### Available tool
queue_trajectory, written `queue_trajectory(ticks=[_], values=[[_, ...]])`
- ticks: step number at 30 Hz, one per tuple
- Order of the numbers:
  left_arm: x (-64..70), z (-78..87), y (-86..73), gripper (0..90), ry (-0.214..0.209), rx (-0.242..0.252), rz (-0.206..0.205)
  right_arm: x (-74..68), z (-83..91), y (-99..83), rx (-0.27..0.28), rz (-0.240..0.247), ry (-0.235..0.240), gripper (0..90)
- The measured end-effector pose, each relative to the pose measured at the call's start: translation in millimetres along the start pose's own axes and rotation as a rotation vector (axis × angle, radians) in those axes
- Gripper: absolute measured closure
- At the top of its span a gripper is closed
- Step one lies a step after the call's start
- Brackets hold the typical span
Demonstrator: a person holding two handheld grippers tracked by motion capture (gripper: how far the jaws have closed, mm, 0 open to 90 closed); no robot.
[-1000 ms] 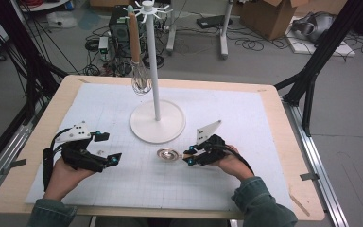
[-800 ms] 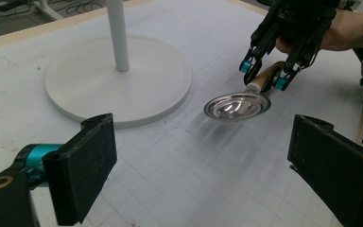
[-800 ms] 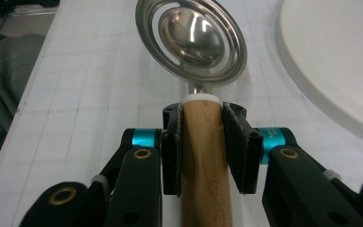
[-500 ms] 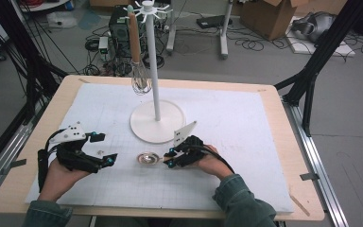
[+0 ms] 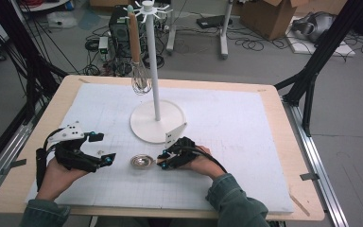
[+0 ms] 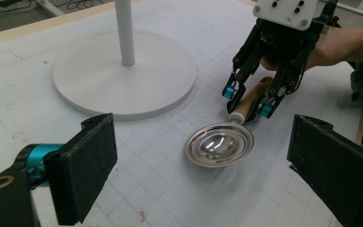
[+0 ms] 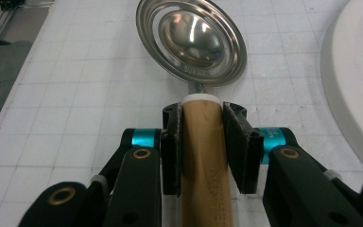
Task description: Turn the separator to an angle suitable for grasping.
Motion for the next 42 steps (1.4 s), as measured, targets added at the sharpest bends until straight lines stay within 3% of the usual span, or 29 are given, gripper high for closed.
queue_trajectory(ticks=[9, 16, 24, 35, 42], values=[[-4.8, 0.2, 3.0, 9.6, -0.008, 0.002, 0.004, 1.0, -4.4, -1.4, -0.009, -0.013, 0.009, 68.2], [-3.0, -2.5, 3.8, 9.7, -0.017, 0.002, -0.005, -1.1, -2.6, -0.8, 0.002, -0.043, 0.020, 61.0], [-1.2, -2.8, 7.3, 11.3, -0.023, -0.003, -0.015, -1.3, 16.1, 2.4, 0.060, -0.097, -0.001, 52.4], [6.2, -11.3, 13.8, 14.3, -0.066, -0.006, -0.042, -4.4, 53.3, -15.5, 0.115, -0.163, -0.065, 46.0], [9.8, -18.5, 16.3, 17.1, -0.092, -0.025, -0.073, -5.8, 67.7, -30.5, 0.132, -0.199, -0.091, 44.9]])
Point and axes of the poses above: each handheld gripper's, and its own axes: z roughly backward along the jaws, y roughly out of its top, x roughly to its right, the point moved 7 cm from there along -z, roughly forward along the jaws, and after that the axes turned 2 degrees about -z, right-handed, at the moved point
